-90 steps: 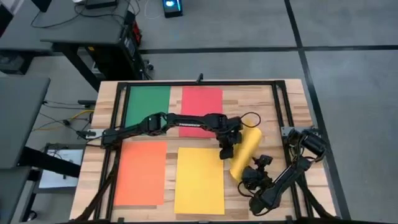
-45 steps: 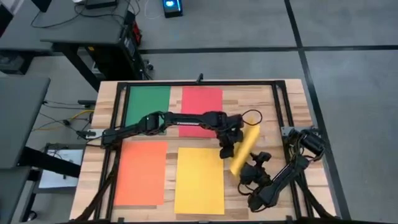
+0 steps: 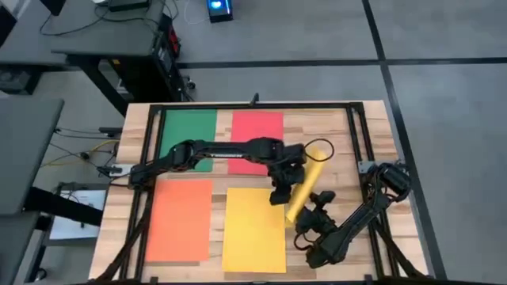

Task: Organize paper
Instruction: Stack the yellow paper on top of the yellow paper

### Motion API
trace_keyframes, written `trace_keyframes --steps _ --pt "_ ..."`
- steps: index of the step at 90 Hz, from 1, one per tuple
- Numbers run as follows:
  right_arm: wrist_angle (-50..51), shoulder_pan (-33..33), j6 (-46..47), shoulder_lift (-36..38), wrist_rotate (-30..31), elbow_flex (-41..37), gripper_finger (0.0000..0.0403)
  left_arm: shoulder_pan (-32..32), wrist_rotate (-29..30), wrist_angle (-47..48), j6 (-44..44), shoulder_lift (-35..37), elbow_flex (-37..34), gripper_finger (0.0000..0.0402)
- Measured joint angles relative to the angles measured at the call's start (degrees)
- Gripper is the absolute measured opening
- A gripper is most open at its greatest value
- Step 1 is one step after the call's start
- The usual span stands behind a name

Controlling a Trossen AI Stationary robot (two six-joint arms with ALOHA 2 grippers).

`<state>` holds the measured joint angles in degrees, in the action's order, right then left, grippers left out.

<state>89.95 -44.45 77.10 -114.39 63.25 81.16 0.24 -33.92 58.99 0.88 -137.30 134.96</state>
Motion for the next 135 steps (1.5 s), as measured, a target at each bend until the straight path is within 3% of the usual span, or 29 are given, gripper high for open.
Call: trace_keyframes --steps 22,37,60,89,135 --pt "-1.1 -0.6 -3.1 0.0 4.5 3.1 0.0225 -3.1 5.8 13.1 -1.1 2.3 0.0 0.0000" --pt "-10.9 -0.9 -11.1 0.0 5.4 3.7 0.0225 -6.0 7.0 18.7 -0.8 2.3 0.0 0.0000" --pt "-30.3 -2.0 -30.6 0.0 -4.8 3.7 0.0219 -11.7 9.9 23.3 1.9 2.3 0.0 0.0000" --pt "-38.3 -5.7 -32.1 0.0 -13.0 3.7 0.0195 -17.5 16.7 22.0 10.8 2.3 -0.3 0.0000" --pt "-44.1 -10.1 -29.6 0.0 -20.1 3.7 0.0186 -23.9 23.5 23.0 20.8 2.4 -5.0 0.0000"
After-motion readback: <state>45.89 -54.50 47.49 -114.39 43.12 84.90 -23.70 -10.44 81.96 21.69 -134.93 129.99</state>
